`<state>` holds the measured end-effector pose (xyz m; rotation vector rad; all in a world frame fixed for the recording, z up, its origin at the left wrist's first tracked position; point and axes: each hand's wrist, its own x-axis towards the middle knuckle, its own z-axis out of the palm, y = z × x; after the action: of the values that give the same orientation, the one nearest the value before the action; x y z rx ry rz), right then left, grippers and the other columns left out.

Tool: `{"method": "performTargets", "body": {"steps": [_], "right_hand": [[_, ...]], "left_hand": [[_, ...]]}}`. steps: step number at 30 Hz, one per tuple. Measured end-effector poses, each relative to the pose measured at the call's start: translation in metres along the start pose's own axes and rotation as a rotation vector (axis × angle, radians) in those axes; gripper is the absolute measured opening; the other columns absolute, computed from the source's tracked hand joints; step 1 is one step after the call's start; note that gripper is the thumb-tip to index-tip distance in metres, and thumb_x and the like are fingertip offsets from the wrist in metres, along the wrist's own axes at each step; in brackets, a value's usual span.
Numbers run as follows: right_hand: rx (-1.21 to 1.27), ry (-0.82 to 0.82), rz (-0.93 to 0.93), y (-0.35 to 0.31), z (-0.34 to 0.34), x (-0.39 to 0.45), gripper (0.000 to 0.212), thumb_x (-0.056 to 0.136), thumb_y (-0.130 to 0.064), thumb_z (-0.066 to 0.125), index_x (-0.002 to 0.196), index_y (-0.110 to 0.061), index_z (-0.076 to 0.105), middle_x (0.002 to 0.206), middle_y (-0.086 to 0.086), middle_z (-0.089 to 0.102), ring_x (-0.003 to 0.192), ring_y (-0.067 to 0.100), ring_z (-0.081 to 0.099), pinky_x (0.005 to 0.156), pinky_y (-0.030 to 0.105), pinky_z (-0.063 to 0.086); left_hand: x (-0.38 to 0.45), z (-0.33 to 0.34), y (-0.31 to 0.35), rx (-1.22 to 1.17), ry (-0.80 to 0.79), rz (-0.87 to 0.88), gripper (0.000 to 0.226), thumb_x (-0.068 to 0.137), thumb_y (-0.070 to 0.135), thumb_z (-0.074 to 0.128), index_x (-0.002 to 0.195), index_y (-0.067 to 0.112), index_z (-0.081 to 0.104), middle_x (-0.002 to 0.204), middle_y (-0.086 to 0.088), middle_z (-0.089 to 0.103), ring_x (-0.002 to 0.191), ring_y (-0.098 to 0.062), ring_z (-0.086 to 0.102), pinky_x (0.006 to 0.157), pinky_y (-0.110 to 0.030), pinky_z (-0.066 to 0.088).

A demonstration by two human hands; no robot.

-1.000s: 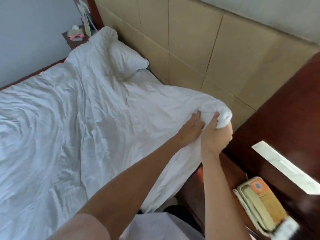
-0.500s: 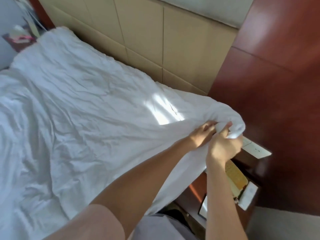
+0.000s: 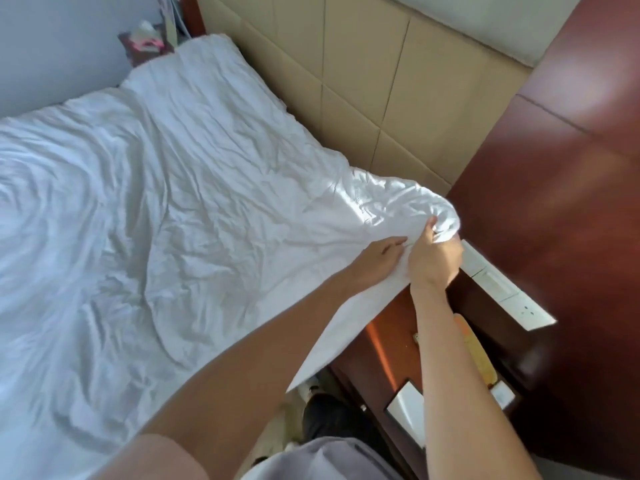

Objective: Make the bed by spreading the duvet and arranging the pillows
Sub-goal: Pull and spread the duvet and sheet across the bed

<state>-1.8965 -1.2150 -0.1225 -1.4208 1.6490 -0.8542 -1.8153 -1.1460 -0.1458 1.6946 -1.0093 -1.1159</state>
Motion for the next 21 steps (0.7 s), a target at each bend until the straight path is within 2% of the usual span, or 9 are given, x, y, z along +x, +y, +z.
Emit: {"method": "performTargets", "body": {"steps": [3, 5, 8, 14, 16, 17, 18, 19, 21], "right_hand": [[0.042, -0.050, -0.031, -0.004, 0.005, -0.002, 0.039, 0.098, -0.041, 0.050, 0.116, -0.008, 0.061, 0.114, 0.013, 0.067, 0.110, 0.032, 0.062, 0.097, 0.042, 0.049], [-0.001, -0.071, -0.023, -0.005, 0.008, -0.002, 0.039, 0.098, -0.041, 0.052, 0.117, -0.009, 0.062, 0.115, 0.012, 0.067, 0.111, 0.031, 0.061, 0.096, 0.037, 0.047], [-0.038, -0.140, -0.047, -0.011, 0.015, 0.012, 0.037, 0.098, -0.033, 0.052, 0.123, -0.007, 0.060, 0.122, 0.013, 0.064, 0.116, 0.032, 0.059, 0.092, 0.033, 0.045], [-0.001, -0.150, 0.167, 0.009, 0.014, 0.068, 0.034, 0.096, -0.027, 0.056, 0.121, -0.004, 0.061, 0.121, 0.013, 0.065, 0.110, 0.032, 0.063, 0.080, 0.032, 0.047], [-0.013, -0.150, 0.267, 0.027, 0.011, 0.089, 0.037, 0.095, -0.027, 0.058, 0.124, -0.004, 0.059, 0.122, 0.014, 0.065, 0.109, 0.033, 0.064, 0.084, 0.035, 0.050], [-0.021, -0.156, 0.320, 0.037, 0.009, 0.098, 0.039, 0.094, -0.027, 0.059, 0.126, -0.004, 0.058, 0.123, 0.015, 0.065, 0.108, 0.034, 0.064, 0.086, 0.037, 0.052], [-0.032, -0.167, 0.363, 0.048, 0.007, 0.104, 0.042, 0.093, -0.028, 0.060, 0.127, -0.004, 0.057, 0.123, 0.016, 0.064, 0.108, 0.035, 0.065, 0.087, 0.039, 0.054], [-0.046, -0.179, 0.394, 0.058, 0.007, 0.109, 0.044, 0.092, -0.028, 0.061, 0.129, -0.004, 0.056, 0.124, 0.017, 0.064, 0.108, 0.036, 0.064, 0.088, 0.041, 0.055], [-0.080, -0.211, 0.445, 0.073, 0.009, 0.115, 0.046, 0.092, -0.026, 0.062, 0.131, -0.003, 0.053, 0.126, 0.018, 0.061, 0.109, 0.037, 0.063, 0.089, 0.043, 0.055]], "left_hand": [[-0.012, -0.001, -0.008, 0.006, 0.066, 0.034, 0.045, 0.096, 0.027, 0.041, 0.135, 0.012, 0.058, 0.135, -0.002, 0.060, 0.123, -0.018, 0.055, 0.110, -0.040, 0.040], [-0.010, -0.006, -0.010, 0.008, 0.116, 0.010, 0.055, 0.086, 0.034, 0.043, 0.135, 0.014, 0.058, 0.135, 0.000, 0.060, 0.125, -0.016, 0.054, 0.111, -0.040, 0.039], [-0.002, -0.013, -0.008, 0.040, 0.165, -0.047, 0.051, 0.087, 0.029, 0.048, 0.135, 0.013, 0.058, 0.137, 0.000, 0.058, 0.127, -0.017, 0.052, 0.113, -0.040, 0.037], [0.026, 0.005, -0.021, 0.273, 0.035, -0.126, 0.061, 0.089, 0.032, 0.063, 0.146, 0.017, 0.045, 0.152, 0.003, 0.043, 0.139, -0.016, 0.040, 0.115, -0.036, 0.033], [0.038, 0.019, -0.024, 0.319, -0.075, -0.159, 0.047, 0.081, 0.037, 0.056, 0.120, 0.012, 0.059, 0.137, 0.008, 0.053, 0.118, -0.017, 0.053, 0.102, -0.033, 0.041], [0.044, 0.027, -0.026, 0.322, -0.112, -0.178, 0.035, 0.076, 0.038, 0.052, 0.097, 0.010, 0.057, 0.118, 0.007, 0.059, 0.100, -0.018, 0.055, 0.091, -0.031, 0.042], [0.048, 0.035, -0.029, 0.305, -0.125, -0.192, 0.028, 0.077, 0.036, 0.050, 0.086, 0.010, 0.054, 0.102, 0.002, 0.059, 0.090, -0.020, 0.053, 0.082, -0.031, 0.040], [0.050, 0.041, -0.033, 0.279, -0.128, -0.221, 0.024, 0.083, 0.030, 0.052, 0.088, 0.008, 0.058, 0.097, -0.003, 0.058, 0.089, -0.023, 0.055, 0.079, -0.030, 0.040], [0.053, 0.049, -0.041, 0.156, -0.134, -0.355, 0.024, 0.096, 0.015, 0.055, 0.115, 0.003, 0.063, 0.106, -0.006, 0.060, 0.096, -0.024, 0.060, 0.074, -0.026, 0.044]]}}
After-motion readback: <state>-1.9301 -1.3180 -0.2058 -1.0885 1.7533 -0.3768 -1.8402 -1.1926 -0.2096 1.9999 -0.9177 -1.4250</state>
